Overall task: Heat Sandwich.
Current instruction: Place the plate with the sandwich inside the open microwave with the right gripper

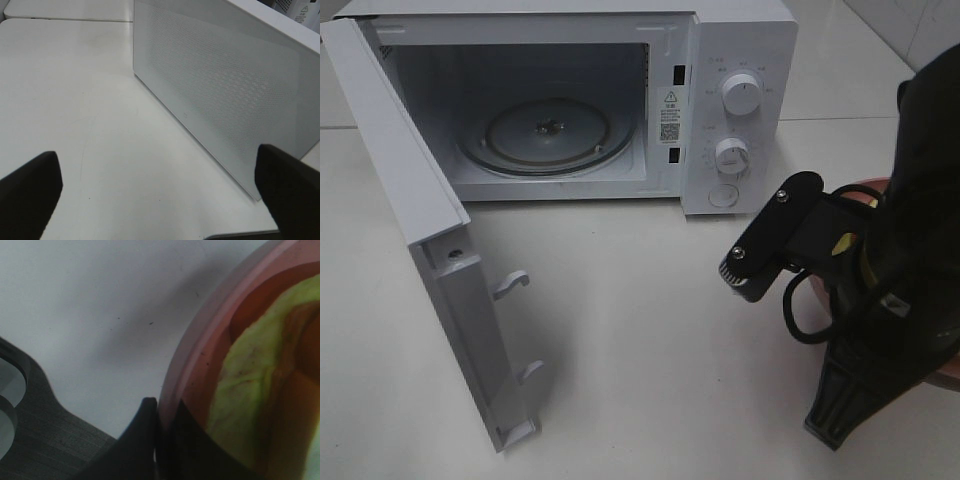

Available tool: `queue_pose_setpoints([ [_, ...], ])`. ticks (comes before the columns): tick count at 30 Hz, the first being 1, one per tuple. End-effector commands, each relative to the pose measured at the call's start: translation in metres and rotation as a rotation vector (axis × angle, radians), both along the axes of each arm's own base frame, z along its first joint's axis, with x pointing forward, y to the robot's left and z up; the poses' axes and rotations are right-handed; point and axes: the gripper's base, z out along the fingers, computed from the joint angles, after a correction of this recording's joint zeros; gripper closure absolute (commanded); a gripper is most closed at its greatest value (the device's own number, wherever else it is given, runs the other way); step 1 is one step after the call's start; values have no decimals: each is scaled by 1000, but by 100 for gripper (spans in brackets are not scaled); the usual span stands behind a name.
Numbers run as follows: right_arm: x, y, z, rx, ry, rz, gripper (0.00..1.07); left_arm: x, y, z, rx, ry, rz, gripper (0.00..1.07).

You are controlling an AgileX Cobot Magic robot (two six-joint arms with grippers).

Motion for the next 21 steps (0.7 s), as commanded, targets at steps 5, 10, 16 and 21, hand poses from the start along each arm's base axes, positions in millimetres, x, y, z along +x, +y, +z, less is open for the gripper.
queue_pose_setpoints([
  [5, -17, 7, 9, -44, 1, 161, 107, -2, 0, -1, -1, -16, 1, 9],
  [10, -27, 13, 12, -61, 25, 309, 107, -2, 0, -1, -1, -16, 1, 9],
  [16, -31, 14, 17, -58, 34, 428, 107, -2, 0, -1, -1, -16, 1, 9],
  [21, -31, 15, 18, -87, 55, 543, 107, -2, 0, -1, -1, -16, 1, 9],
])
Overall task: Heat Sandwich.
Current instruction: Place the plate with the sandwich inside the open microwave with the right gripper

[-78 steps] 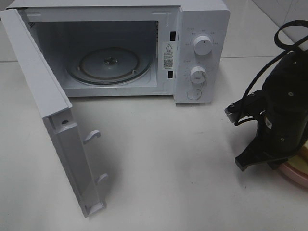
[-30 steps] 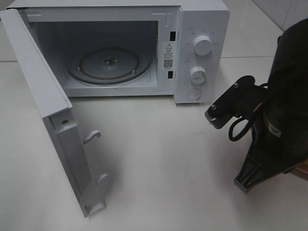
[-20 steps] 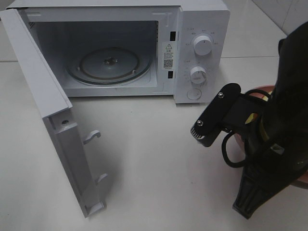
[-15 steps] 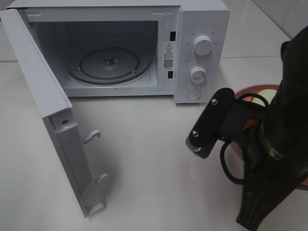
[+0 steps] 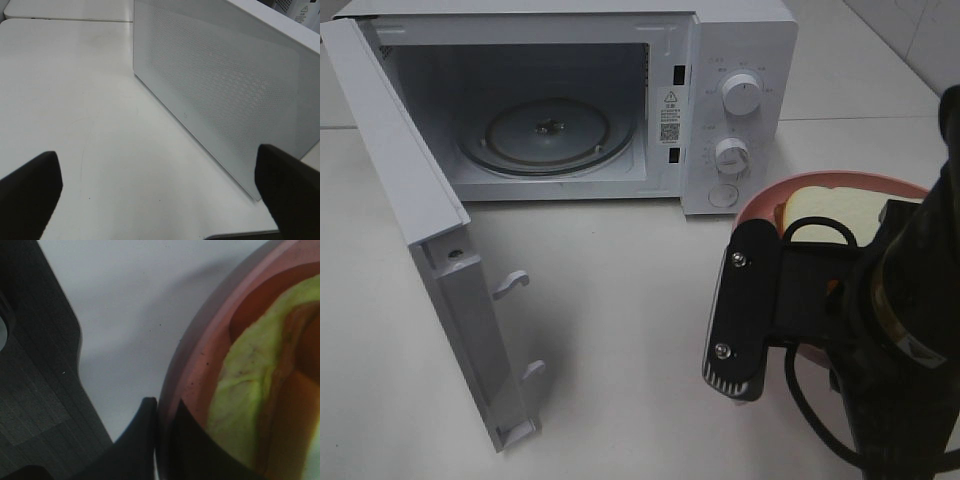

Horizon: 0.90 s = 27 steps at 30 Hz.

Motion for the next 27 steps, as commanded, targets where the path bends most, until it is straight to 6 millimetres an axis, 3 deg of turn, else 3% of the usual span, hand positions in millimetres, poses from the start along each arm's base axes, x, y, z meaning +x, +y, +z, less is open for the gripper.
queue_pose_setpoints([
  [1, 2, 1, 2, -26, -10, 112, 107, -2, 0, -1, -1, -16, 1, 9],
  [16, 3, 11, 1, -68, 23, 521, 106, -2, 0, -1, -1, -16, 1, 9],
  [27, 4, 17, 2, -6, -2, 530, 106, -2, 0, -1, -1, -16, 1, 9],
])
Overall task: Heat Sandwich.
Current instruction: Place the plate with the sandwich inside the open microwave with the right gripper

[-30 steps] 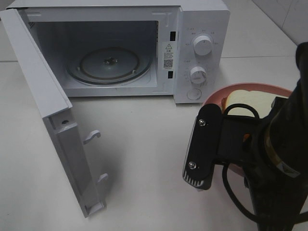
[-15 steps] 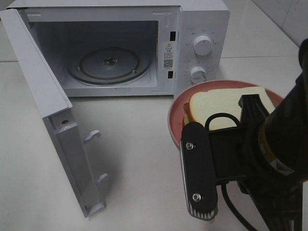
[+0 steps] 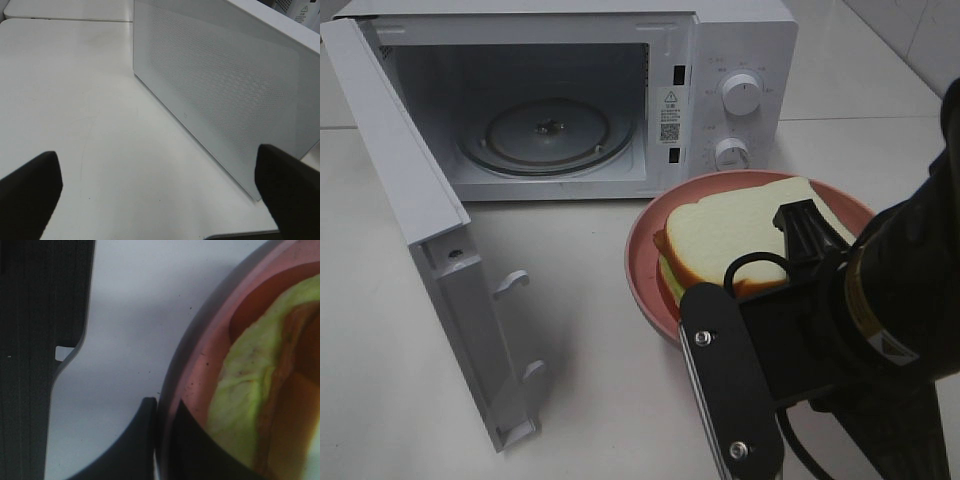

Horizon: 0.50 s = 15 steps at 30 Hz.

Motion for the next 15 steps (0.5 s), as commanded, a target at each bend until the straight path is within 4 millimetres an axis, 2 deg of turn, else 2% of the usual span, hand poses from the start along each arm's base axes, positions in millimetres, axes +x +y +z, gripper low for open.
queue_pose_setpoints([
  [1, 2, 3, 2, 38, -32, 25, 106, -2, 0, -1, -1, -16, 1, 9],
  [15, 33, -11, 2, 16, -20, 265, 107, -2, 0, -1, -1, -16, 1, 9],
])
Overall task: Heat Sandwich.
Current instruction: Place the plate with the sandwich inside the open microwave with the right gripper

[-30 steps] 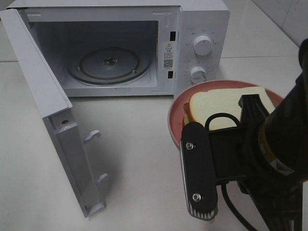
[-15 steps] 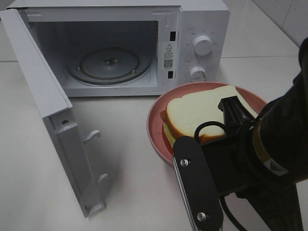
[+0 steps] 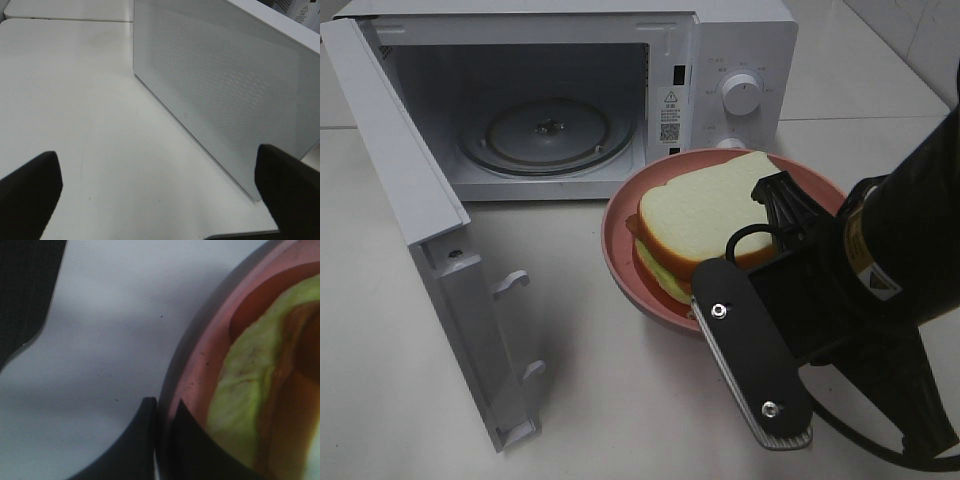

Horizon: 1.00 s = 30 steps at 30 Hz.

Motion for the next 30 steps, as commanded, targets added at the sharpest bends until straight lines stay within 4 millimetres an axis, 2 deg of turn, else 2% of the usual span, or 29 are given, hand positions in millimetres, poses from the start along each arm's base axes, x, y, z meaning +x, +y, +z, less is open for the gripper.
queue_pose_setpoints([
  [1, 6, -2, 2, 11, -8, 81, 107, -2, 0, -1, -1, -16, 1, 9],
  [7, 20, -11, 1, 21, 4, 189, 107, -2, 0, -1, -1, -16, 1, 9],
  [17, 39, -31, 1, 77, 24, 270, 107, -2, 0, -1, -1, -16, 1, 9],
  [23, 46, -41, 1, 72, 24, 267, 107, -2, 0, -1, -1, -16, 1, 9],
  [30, 47, -40, 1, 73, 17, 273, 107, -2, 0, -1, -1, -16, 1, 9],
])
